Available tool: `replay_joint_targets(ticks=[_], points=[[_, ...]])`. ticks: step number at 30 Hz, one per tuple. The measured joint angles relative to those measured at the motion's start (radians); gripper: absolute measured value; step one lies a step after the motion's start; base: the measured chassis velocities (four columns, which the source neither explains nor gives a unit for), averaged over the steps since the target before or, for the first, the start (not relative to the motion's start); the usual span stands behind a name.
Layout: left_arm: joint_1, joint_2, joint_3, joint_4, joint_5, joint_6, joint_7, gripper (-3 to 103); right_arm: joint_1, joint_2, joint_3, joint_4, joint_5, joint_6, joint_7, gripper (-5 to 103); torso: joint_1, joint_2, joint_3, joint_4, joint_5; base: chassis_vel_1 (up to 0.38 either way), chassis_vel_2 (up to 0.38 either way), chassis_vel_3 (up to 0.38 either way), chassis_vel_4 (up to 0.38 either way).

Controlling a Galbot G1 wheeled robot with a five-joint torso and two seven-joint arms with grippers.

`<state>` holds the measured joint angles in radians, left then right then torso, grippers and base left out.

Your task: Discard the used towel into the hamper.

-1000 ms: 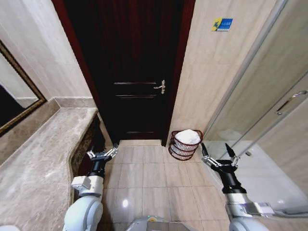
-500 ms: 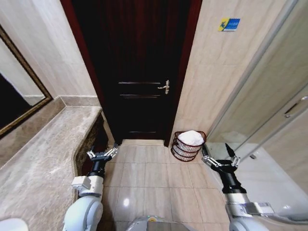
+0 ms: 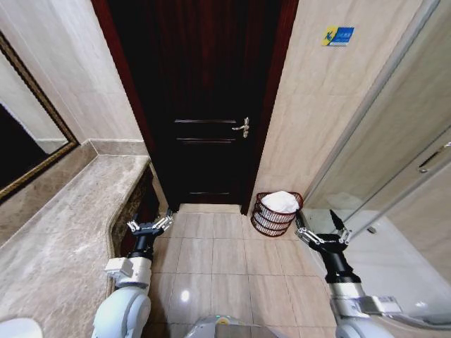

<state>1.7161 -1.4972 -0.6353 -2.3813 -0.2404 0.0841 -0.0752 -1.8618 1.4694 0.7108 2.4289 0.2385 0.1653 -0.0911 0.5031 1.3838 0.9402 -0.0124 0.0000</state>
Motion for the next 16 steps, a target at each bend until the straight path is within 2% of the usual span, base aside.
replay_joint_targets(ticks=[16], points=[[0.0, 0.0, 0.0, 0.0, 0.0, 0.0, 0.0, 100, 0.0, 0.0, 0.0, 0.0, 0.0, 0.0, 0.0, 100, 0.0, 0.0, 0.0, 0.0, 0.0, 0.0, 0.0, 0.0, 0.0]])
